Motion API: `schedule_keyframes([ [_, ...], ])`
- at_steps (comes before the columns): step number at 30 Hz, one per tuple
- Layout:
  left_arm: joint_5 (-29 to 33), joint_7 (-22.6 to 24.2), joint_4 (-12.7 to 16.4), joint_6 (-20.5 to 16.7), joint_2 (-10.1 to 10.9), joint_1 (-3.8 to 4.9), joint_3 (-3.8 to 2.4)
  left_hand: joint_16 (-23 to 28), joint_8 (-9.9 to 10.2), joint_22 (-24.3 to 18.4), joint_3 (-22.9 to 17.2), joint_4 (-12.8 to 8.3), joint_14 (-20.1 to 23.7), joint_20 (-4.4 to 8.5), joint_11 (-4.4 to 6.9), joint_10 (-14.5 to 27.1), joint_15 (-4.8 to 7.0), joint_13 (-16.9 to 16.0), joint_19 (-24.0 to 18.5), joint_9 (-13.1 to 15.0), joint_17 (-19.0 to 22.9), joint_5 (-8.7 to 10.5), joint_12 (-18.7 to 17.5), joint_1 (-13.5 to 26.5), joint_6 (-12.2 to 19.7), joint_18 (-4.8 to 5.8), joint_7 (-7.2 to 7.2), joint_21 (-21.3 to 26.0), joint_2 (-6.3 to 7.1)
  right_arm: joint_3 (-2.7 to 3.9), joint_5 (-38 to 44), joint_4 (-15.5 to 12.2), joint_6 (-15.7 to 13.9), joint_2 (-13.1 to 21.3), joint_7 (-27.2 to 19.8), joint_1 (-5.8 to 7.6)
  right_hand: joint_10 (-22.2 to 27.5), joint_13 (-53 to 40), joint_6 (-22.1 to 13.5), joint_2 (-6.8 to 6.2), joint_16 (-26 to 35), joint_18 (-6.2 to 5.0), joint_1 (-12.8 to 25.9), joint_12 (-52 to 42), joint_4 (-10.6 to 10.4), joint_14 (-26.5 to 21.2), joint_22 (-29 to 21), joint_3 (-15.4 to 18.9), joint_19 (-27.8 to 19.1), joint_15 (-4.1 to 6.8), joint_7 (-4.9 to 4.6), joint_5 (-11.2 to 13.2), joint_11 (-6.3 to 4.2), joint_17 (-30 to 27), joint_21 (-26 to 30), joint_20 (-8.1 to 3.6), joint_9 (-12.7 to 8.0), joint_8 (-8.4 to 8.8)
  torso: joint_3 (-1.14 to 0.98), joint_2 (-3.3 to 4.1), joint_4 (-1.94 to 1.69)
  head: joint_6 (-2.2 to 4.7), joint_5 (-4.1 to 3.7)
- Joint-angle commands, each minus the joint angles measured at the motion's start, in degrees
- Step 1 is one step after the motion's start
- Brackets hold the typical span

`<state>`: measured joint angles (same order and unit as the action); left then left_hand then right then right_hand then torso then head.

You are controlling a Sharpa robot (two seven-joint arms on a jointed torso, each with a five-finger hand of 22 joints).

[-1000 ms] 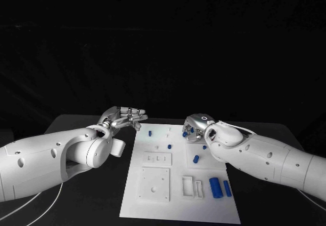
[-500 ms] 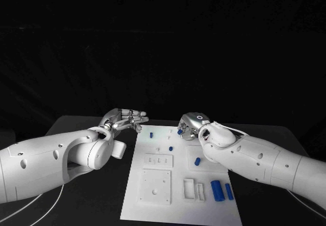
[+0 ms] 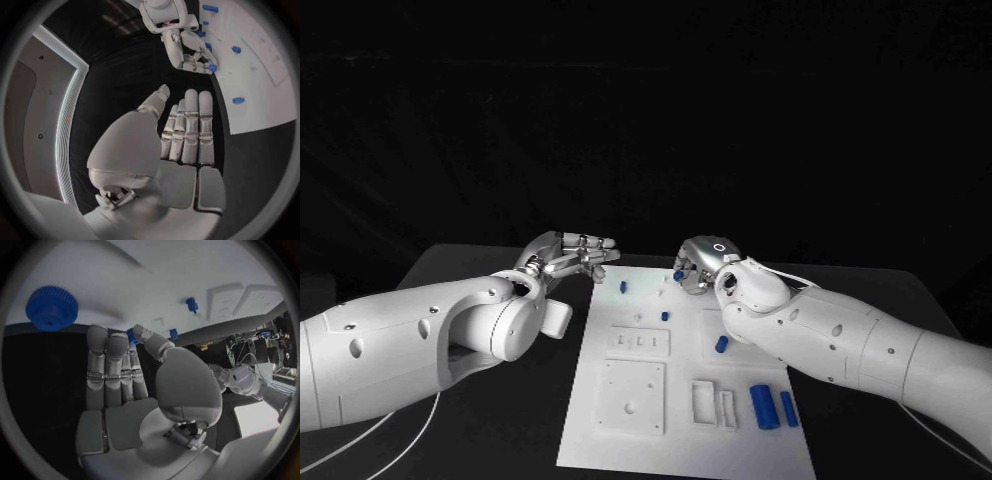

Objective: Assemble the parts on the task board

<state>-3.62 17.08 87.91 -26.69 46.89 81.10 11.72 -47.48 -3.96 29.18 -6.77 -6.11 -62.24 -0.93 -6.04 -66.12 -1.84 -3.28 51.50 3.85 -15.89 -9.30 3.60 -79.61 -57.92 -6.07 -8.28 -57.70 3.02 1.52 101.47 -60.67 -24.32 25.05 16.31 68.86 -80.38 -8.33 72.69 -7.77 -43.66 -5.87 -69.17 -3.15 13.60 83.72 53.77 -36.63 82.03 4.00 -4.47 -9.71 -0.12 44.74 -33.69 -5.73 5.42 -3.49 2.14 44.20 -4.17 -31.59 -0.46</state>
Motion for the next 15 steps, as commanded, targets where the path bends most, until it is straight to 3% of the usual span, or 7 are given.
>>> schedule_keyframes([
  [1,0.02,0.24,0.14,0.82,-0.19,0.17,-0.07,-0.15,0.08,-0.04,0.04,-0.39,-0.24,0.11,0.07,0.45,0.03,-0.10,-0.16,0.01,0.02,0.18,-0.15,0.29,0.44,-0.98,0.11,-0.20,-0.16,0.02,1.38,0.40,-1.33,-0.48,0.60,0.02,-0.43,0.06,1.10,0.36,-0.27,-0.56,-0.52,-0.32,0.13,-0.22,0.40,-0.33,0.50,0.37,0.66,-0.12,0.09,-0.12,0.26,-0.04,3.74,-0.18,0.03,0.09,0.03,0.05,0.21],
  [15,0.01,0.16,0.02,0.84,-0.34,0.17,-0.07,-0.15,0.08,-0.04,0.04,-0.39,-0.24,0.11,0.07,0.45,0.03,-0.10,-0.16,0.01,0.02,0.18,-0.15,0.29,0.44,-0.98,0.11,-0.20,-0.16,0.03,1.49,0.04,-1.76,-1.28,0.36,0.02,-0.48,0.10,1.16,0.33,-0.46,-0.55,-0.51,-0.33,0.15,-0.25,1.42,-0.31,0.79,0.41,0.69,-0.15,0.10,-0.28,0.89,-0.05,3.64,-0.20,0.07,0.23,0.04,-0.10,0.58],
])
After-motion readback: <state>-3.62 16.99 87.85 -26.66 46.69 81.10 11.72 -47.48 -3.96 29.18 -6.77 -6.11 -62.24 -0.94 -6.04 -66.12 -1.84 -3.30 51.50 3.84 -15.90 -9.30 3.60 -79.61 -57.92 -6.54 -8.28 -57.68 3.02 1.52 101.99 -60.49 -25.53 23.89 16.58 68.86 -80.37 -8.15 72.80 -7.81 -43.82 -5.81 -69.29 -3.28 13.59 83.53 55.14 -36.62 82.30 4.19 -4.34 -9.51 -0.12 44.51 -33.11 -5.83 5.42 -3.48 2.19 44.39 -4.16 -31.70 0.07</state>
